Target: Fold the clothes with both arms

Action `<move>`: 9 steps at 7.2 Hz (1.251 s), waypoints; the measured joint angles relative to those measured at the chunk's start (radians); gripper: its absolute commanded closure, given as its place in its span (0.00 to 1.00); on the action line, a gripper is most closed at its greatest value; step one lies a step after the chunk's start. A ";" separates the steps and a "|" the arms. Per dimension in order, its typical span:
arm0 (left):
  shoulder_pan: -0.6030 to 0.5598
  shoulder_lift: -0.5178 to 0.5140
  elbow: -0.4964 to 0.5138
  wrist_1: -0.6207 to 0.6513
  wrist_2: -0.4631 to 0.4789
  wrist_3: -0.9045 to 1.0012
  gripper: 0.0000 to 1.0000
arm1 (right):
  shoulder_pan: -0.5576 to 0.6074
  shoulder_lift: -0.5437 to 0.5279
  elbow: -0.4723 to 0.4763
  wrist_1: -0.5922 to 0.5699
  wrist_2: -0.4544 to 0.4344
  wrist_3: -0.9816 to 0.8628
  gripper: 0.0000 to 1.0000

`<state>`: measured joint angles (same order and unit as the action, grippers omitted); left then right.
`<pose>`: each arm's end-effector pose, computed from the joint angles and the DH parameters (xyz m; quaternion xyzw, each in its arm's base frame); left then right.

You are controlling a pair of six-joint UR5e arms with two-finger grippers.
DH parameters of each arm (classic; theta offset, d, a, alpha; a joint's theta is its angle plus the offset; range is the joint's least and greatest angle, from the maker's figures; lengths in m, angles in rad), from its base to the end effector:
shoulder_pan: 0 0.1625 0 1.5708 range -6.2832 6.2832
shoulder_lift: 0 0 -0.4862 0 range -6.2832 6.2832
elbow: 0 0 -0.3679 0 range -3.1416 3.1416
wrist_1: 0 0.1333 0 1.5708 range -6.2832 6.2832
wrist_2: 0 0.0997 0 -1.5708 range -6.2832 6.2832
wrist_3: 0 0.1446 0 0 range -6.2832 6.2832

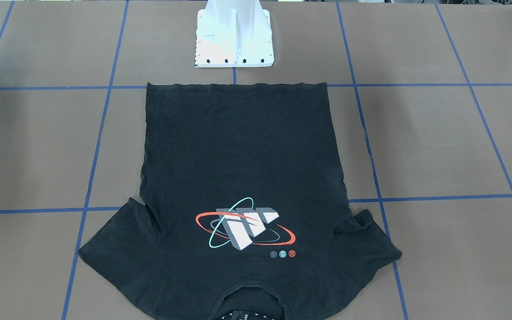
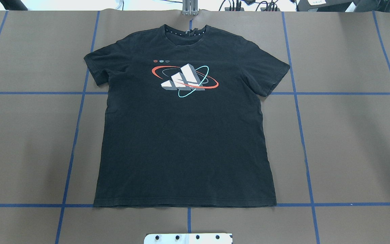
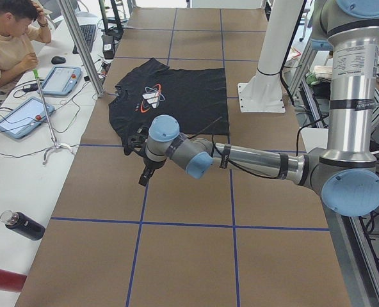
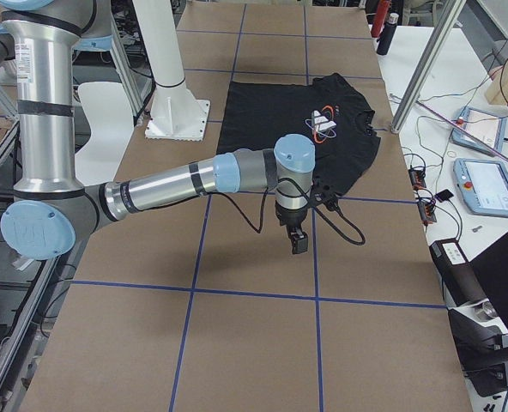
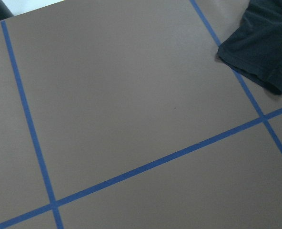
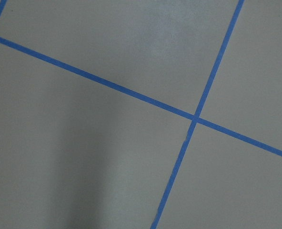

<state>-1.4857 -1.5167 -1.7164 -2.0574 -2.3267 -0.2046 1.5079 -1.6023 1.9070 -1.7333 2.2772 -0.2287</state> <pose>0.0069 -0.4822 0.6480 0.2111 0.3882 0.0518 0.8956 0.0111 -0.4515 0.6328 0.0950 -0.3383 -0.1603 0.9224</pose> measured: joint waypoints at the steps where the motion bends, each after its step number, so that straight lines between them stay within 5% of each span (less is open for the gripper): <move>1: -0.019 0.017 -0.006 -0.001 -0.002 0.012 0.00 | 0.000 -0.002 -0.005 0.002 0.003 0.000 0.00; 9: -0.033 0.077 -0.051 -0.013 -0.003 0.024 0.00 | -0.002 -0.063 -0.001 0.010 0.062 -0.014 0.00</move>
<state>-1.5185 -1.4393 -1.7675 -2.0705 -2.3300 -0.1808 1.5058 -1.6658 1.9063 -1.7235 2.3396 -0.2430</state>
